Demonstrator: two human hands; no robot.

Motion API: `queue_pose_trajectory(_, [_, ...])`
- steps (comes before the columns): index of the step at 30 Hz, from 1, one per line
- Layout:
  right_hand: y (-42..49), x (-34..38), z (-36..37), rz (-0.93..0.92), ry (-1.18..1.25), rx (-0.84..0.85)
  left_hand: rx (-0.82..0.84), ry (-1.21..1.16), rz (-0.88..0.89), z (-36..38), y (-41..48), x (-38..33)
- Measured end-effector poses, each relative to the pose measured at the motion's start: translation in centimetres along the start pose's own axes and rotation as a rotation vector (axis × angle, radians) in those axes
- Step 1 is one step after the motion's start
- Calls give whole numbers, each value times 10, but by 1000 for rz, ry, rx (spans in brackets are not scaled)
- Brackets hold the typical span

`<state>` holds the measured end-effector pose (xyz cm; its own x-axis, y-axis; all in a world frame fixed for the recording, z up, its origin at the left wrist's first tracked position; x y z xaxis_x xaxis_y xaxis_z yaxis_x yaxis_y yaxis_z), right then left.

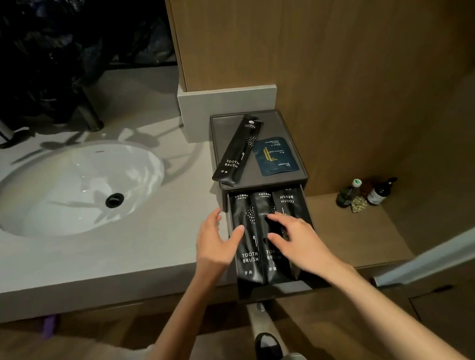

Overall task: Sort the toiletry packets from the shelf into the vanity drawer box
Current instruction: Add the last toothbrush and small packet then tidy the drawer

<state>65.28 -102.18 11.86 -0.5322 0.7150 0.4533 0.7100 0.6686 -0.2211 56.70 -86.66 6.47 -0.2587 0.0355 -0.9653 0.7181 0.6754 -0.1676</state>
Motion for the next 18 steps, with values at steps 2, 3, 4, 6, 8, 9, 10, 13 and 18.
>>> queue_pose_trajectory(2, [0,-3,15,67,-17,60,38,38,-30,8,-1,7])
queue_pose_trajectory(3, [1,-2,20,86,-29,80,46,63,-27,12,0,8])
queue_pose_trajectory(4, [2,-2,24,94,-46,92,47,85,-12,14,0,7])
queue_pose_trajectory(6, [5,0,29,102,-60,96,37,134,12,17,3,6])
queue_pose_trajectory(8, [8,0,33,106,-49,90,26,188,14,20,5,4])
queue_pose_trajectory(9, [9,0,34,104,-51,86,21,198,10,21,6,3])
queue_pose_trajectory(10, [9,0,34,102,-53,82,15,198,7,22,7,3])
queue_pose_trajectory(13, [10,-1,34,92,-32,77,16,169,-7,22,9,4])
queue_pose_trajectory(18, [9,-2,33,62,28,54,18,130,-8,23,8,6])
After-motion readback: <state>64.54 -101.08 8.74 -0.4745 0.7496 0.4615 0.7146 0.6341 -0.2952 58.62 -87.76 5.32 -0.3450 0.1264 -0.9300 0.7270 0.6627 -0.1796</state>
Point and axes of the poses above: each hand's wrist, its own y-axis towards the middle knuckle, its own z-axis out of the palm, x = y × z, the point moved 8 cm from there along y, towards the middle knuckle, and after that the axes turned 12 degrees about -y, right-handed, at the moved point
